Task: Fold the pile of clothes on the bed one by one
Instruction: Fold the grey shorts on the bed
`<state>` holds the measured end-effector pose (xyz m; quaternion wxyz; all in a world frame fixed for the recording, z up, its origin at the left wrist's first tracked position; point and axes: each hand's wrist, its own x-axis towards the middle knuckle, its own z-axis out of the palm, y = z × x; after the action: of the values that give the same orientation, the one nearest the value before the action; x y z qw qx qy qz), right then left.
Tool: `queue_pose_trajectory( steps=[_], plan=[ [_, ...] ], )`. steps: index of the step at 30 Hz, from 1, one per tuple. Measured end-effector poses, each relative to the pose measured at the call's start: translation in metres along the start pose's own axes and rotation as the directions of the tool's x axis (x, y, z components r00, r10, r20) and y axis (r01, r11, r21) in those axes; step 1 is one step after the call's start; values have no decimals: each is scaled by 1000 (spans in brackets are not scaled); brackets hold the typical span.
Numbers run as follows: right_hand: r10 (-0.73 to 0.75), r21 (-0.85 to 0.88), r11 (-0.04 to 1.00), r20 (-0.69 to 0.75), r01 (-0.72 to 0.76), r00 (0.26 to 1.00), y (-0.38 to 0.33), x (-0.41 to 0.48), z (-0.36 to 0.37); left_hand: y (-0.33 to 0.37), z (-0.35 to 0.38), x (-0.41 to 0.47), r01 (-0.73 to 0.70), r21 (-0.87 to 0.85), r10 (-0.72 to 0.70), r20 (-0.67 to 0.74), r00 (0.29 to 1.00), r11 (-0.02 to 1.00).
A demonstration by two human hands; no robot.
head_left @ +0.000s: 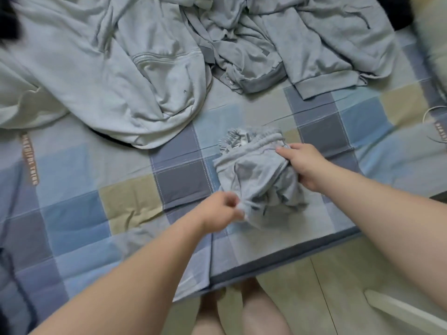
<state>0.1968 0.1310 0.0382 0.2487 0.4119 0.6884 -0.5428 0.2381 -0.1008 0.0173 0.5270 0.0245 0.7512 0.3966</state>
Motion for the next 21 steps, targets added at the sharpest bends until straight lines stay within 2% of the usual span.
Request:
queue_pose_trajectory(
  steps=[1, 3, 6, 10, 14, 16, 18, 21],
  plan=[
    [-15, 27, 1000, 44, 14, 999, -4, -25, 1, 3, -2, -22, -18, -151, 8, -61, 998, 988],
    [-64, 96, 994, 99, 54, 993, -16, -77, 2, 16, -9, -68, -71, -438, -12, -184, 983, 896],
    [-140, 192, 976, 172, 106, 975, -32, -160, -5, 47, -26, -138, -145, -640, -71, -298, 952, 754],
    [-171, 210, 972, 313, 108, 934, -50, -263, -10, 99, -44, -232, -249, -662, -63, -410, 910, 707],
    [-290, 73, 955, 413, 286, 863, -57, -349, -2, 149, -50, -306, -356, -627, 24, -474, 880, 693],
    [-359, 16, 922, 410, 387, 839, -53, -377, 10, 168, -48, -333, -409, -617, 65, -501, 863, 672],
    [-409, -67, 887, 348, 457, 844, -52, -385, 20, 185, -48, -352, -461, -604, 92, -540, 837, 650],
    [-423, -305, 796, 339, 524, 840, -65, -379, 8, 203, -52, -373, -516, -533, 48, -663, 747, 671]
  ],
)
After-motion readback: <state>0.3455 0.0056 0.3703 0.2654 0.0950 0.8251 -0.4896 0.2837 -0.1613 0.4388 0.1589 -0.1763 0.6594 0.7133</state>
